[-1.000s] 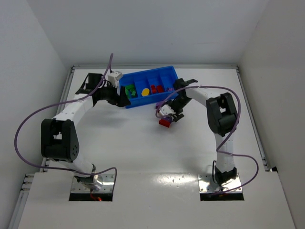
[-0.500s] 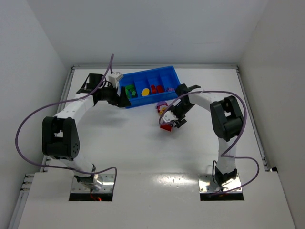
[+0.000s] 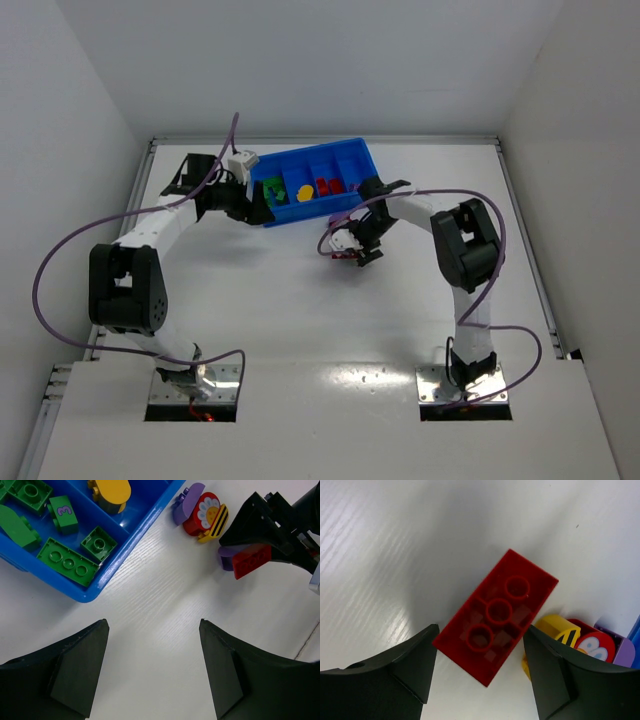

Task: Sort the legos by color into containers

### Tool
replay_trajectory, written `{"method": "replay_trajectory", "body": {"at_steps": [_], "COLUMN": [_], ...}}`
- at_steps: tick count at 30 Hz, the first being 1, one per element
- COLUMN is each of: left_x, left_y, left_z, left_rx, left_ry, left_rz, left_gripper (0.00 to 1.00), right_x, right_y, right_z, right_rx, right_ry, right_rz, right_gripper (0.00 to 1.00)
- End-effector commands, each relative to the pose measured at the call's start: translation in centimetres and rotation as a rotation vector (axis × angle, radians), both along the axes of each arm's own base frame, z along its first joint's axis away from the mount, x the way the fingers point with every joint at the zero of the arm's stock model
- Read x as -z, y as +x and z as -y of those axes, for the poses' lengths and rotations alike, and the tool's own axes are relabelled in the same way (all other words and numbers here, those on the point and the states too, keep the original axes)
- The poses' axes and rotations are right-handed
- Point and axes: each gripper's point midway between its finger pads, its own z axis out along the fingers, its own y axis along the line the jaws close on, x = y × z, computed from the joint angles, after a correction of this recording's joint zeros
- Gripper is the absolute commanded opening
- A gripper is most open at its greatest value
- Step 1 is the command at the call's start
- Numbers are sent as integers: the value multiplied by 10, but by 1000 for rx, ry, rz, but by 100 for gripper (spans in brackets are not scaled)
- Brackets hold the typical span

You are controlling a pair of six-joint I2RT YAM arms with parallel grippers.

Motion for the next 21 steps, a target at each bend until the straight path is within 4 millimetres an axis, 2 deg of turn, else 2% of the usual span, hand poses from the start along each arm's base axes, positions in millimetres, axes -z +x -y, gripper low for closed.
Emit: {"method": "replay_trajectory", "body": {"at_steps": [1, 7, 15, 16, 18, 19, 21], "left_x": [-17, -14, -11, -11, -8, -4, -1], "left_y": [7, 8, 7, 7, 0, -1, -12], "left_z": [-3, -3, -1, -1, 0, 0, 4], "left_rx": [8, 13, 14, 14, 23, 23, 35], "left_ry": [-13, -8, -19, -19, -28, -28, -28], "left_rz": [55, 52, 36, 36, 23, 20, 11], "left_gripper": [79, 79, 79, 79, 79, 79, 79], "right_x": [3, 5, -5, -11, -11, -11, -28], "right_y": [0, -3, 1, 2, 3, 0, 7], "right_z": [-4, -7, -14, -16, -17, -17, -24], "right_rx": [27, 25, 86, 117, 151, 182, 198], "right_ry": [-3, -5, 40, 53, 51, 53, 96], "right_rz": [-35, -40, -35, -48, -64, -92, -69], "right_gripper": [69, 56, 40, 36, 30, 24, 18]}}
